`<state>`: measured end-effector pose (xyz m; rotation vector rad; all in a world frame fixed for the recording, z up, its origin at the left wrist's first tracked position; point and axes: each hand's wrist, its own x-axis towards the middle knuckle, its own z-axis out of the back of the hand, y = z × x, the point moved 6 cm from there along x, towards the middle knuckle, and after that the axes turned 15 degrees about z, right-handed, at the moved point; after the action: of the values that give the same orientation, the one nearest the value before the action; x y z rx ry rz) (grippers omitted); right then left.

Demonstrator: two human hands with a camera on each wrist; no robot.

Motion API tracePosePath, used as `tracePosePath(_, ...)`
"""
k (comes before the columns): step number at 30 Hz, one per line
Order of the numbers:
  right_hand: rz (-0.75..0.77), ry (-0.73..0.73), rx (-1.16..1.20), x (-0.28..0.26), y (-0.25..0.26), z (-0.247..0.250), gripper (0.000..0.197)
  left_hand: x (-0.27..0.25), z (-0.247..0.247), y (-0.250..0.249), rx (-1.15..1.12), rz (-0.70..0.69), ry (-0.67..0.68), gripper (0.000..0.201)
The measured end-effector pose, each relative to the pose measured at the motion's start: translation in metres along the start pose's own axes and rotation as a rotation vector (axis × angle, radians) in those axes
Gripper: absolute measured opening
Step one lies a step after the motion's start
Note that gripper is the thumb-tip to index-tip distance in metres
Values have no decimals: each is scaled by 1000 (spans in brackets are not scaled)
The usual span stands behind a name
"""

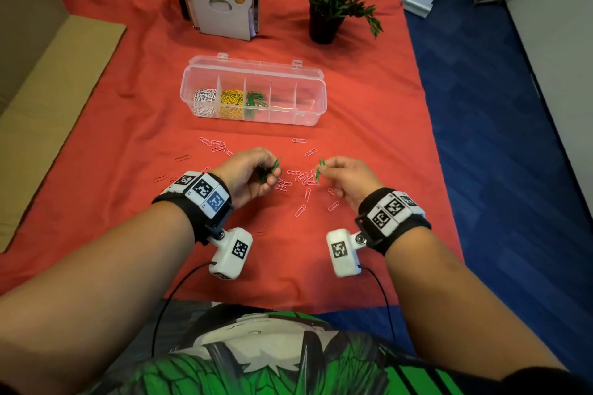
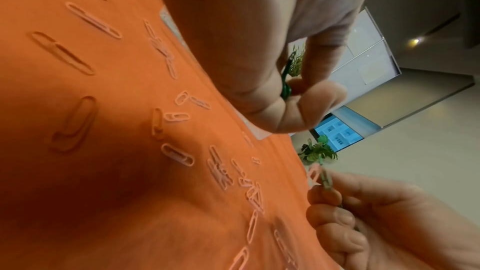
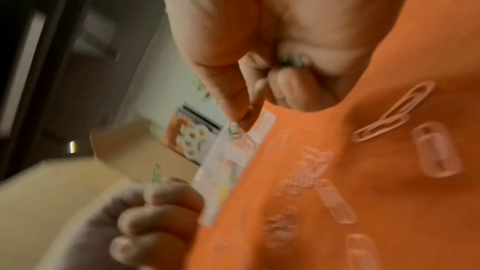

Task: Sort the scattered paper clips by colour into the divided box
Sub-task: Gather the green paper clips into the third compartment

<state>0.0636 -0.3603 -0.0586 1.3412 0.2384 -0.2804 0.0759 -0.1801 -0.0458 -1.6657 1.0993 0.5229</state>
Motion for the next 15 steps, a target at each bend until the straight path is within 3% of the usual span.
tracePosePath(3, -85, 16, 503, -5, 14, -9, 20, -2, -4, -20, 23, -62, -11, 20)
tracePosePath(6, -131, 73, 754, -5, 29, -17, 15, -5, -6, -35, -34, -58, 64, 24)
tracePosePath(10, -233, 107, 806, 1, 35, -33, 29, -8, -3, -46, -81, 0, 107, 25)
tracePosePath(15, -272, 33, 762, 8, 36, -45, 24, -5, 11, -54, -29, 15, -27, 22)
